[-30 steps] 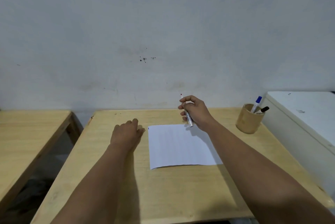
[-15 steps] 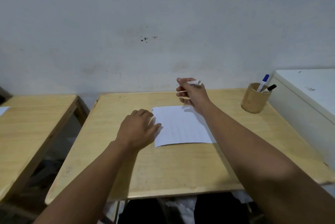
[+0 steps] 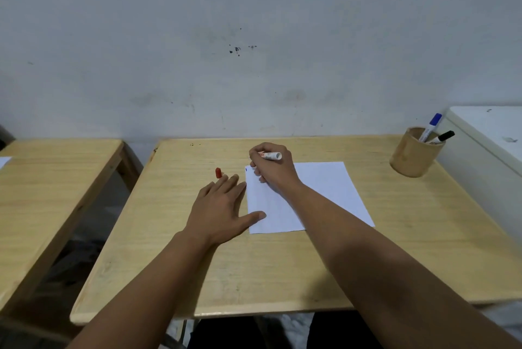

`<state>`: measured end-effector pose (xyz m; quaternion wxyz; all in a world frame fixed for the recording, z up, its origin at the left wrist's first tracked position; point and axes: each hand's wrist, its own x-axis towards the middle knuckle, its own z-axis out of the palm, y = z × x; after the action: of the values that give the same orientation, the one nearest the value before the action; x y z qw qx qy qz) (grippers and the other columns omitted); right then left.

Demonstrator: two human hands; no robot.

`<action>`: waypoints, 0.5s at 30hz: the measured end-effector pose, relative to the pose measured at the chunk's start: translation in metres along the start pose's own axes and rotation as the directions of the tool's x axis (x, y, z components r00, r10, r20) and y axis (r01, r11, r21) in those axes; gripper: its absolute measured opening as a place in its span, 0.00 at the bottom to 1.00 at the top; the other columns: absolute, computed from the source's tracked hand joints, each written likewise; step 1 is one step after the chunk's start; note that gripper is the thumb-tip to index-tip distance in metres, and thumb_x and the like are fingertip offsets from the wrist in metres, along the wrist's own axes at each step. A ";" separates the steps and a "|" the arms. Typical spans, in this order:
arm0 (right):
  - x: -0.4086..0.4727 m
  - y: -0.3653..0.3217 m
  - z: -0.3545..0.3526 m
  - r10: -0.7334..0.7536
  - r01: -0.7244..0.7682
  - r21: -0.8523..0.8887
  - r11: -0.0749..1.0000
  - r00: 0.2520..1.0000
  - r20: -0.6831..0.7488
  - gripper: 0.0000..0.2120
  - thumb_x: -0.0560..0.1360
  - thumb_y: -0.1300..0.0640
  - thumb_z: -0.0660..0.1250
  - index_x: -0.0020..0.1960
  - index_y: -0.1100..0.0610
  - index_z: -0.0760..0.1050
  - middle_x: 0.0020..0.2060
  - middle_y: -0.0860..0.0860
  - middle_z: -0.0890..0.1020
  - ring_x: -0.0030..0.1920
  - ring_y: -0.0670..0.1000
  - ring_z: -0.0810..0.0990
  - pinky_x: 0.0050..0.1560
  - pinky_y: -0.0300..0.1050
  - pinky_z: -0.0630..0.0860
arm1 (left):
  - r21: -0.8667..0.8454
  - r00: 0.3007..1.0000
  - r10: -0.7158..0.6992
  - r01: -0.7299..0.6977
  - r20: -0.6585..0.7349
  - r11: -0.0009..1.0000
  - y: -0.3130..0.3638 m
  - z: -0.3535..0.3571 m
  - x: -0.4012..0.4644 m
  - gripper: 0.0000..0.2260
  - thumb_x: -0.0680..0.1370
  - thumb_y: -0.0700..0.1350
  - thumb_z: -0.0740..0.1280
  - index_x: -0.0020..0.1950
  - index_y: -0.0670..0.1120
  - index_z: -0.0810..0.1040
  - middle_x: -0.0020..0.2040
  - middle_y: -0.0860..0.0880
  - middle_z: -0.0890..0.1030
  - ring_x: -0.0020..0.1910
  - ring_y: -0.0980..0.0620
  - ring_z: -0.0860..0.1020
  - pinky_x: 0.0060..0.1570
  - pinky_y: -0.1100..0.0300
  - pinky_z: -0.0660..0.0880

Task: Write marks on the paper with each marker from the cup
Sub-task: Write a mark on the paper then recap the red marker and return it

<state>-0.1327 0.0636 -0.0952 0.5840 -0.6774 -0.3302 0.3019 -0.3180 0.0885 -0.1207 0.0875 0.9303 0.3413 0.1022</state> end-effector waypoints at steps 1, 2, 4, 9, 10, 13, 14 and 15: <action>0.000 0.003 0.001 0.000 0.000 -0.029 1.000 1.000 -0.014 0.11 0.78 0.48 0.74 0.43 0.56 0.84 0.33 0.51 0.83 0.33 0.51 0.79 0.32 0.43 0.75 | 0.007 1.000 0.011 -0.011 0.018 1.000 -0.003 0.000 0.000 0.43 0.72 0.79 0.54 0.81 0.55 0.62 0.83 0.52 0.60 0.83 0.50 0.55 0.79 0.47 0.55; 0.000 0.005 0.001 0.008 -0.009 -0.047 0.999 0.999 -0.031 0.16 0.78 0.44 0.74 0.42 0.57 0.82 0.32 0.52 0.81 0.32 0.50 0.78 0.32 0.43 0.75 | 0.014 0.999 0.024 -0.024 0.035 1.000 -0.005 0.000 0.000 0.44 0.72 0.79 0.52 0.82 0.56 0.60 0.84 0.52 0.58 0.83 0.50 0.53 0.79 0.48 0.54; 0.000 0.011 0.002 0.025 -0.027 -0.029 0.999 0.998 -0.058 0.19 0.79 0.43 0.72 0.42 0.58 0.79 0.32 0.55 0.81 0.30 0.50 0.77 0.32 0.44 0.72 | 0.019 0.998 0.031 -0.032 0.048 0.999 -0.008 0.000 -0.002 0.45 0.72 0.80 0.51 0.83 0.56 0.58 0.84 0.53 0.56 0.84 0.50 0.50 0.80 0.48 0.52; 0.002 0.018 0.004 0.044 -0.046 -0.024 0.999 0.995 -0.086 0.13 0.75 0.53 0.70 0.39 0.62 0.75 0.37 0.57 0.88 0.29 0.50 0.82 0.32 0.44 0.73 | 0.022 0.999 -0.037 0.037 0.022 0.999 -0.004 -0.001 -0.006 0.48 0.71 0.81 0.52 0.83 0.52 0.59 0.84 0.54 0.55 0.84 0.50 0.49 0.81 0.48 0.47; 0.002 0.019 0.005 0.048 -0.051 -0.033 0.998 0.995 -0.084 0.13 0.75 0.54 0.70 0.39 0.62 0.75 0.35 0.55 0.88 0.29 0.50 0.82 0.32 0.44 0.73 | 0.020 0.999 -0.046 0.046 0.023 0.999 -0.004 -0.001 -0.006 0.49 0.70 0.81 0.52 0.83 0.52 0.59 0.84 0.53 0.55 0.84 0.51 0.49 0.81 0.48 0.47; 0.002 0.020 0.005 0.035 -0.038 -0.046 0.998 0.997 -0.073 0.13 0.74 0.54 0.70 0.38 0.62 0.74 0.33 0.52 0.87 0.29 0.51 0.82 0.33 0.45 0.74 | 0.012 0.998 -0.055 0.055 0.026 0.998 -0.005 0.000 -0.006 0.50 0.70 0.81 0.52 0.83 0.51 0.59 0.84 0.52 0.54 0.84 0.52 0.49 0.82 0.48 0.47; 0.002 0.021 0.005 0.029 -0.032 -0.048 0.998 0.997 -0.071 0.13 0.74 0.54 0.70 0.37 0.61 0.74 0.33 0.53 0.87 0.29 0.51 0.82 0.33 0.45 0.74 | 0.010 0.998 -0.054 0.054 0.026 0.998 -0.005 0.000 -0.006 0.50 0.69 0.82 0.52 0.83 0.51 0.59 0.84 0.52 0.54 0.84 0.52 0.49 0.82 0.48 0.47; 0.002 0.021 0.005 0.024 -0.028 -0.052 0.998 0.997 -0.071 0.12 0.74 0.54 0.70 0.37 0.61 0.75 0.34 0.55 0.88 0.30 0.51 0.82 0.33 0.45 0.74 | 0.007 0.998 -0.053 0.053 0.027 0.999 -0.005 0.000 -0.006 0.50 0.69 0.82 0.52 0.83 0.51 0.59 0.84 0.52 0.54 0.84 0.52 0.49 0.82 0.48 0.47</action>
<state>-0.1338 0.0658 -0.1171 0.5730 -0.7072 -0.3084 0.2763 -0.3254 0.0883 -0.1227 0.0921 0.9225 0.3649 0.0863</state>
